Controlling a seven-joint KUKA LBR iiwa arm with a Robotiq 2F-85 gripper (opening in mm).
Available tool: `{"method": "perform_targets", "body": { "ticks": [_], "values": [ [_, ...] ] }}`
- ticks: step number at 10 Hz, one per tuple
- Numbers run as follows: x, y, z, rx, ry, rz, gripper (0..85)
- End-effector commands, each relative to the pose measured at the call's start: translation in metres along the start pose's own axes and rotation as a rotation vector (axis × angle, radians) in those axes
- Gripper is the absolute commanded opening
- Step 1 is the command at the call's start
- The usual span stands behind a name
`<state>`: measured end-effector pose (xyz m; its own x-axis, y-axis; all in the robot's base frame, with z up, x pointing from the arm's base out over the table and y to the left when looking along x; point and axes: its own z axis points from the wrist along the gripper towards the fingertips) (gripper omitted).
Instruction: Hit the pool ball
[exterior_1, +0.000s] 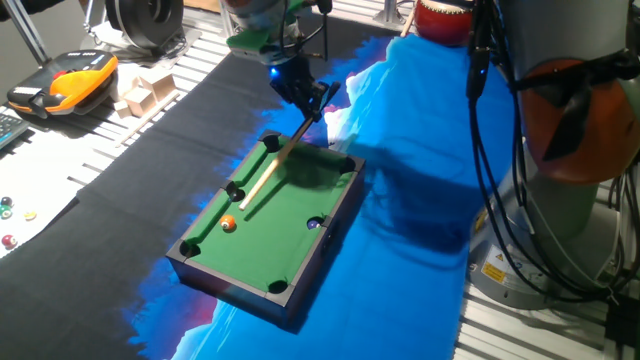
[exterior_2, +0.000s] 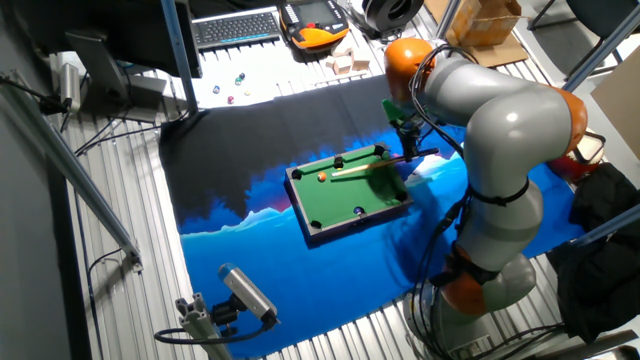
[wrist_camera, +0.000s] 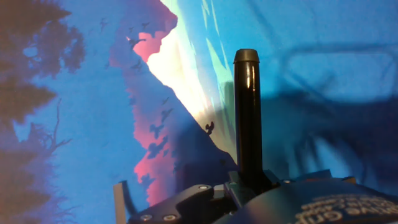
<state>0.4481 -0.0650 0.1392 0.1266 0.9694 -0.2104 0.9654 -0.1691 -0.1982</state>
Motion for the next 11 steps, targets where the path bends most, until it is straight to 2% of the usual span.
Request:
{"method": "perform_targets", "body": {
  "ticks": [1, 2, 7, 8, 9, 10, 11],
  "values": [
    [0.001, 0.000, 0.000, 0.008, -0.005, 0.006, 0.0],
    [0.002, 0.000, 0.001, 0.021, -0.013, 0.016, 0.0],
    [0.006, -0.002, 0.002, 0.025, -0.013, 0.028, 0.0],
    [0.014, -0.003, 0.003, 0.035, -0.016, 0.045, 0.0],
    [0.028, -0.004, 0.005, 0.058, -0.020, 0.086, 0.0],
    [0.039, -0.009, 0.005, 0.065, -0.019, 0.107, 0.0],
    [0.047, -0.011, 0.001, 0.049, -0.002, 0.123, 0.0]
  ]
}}
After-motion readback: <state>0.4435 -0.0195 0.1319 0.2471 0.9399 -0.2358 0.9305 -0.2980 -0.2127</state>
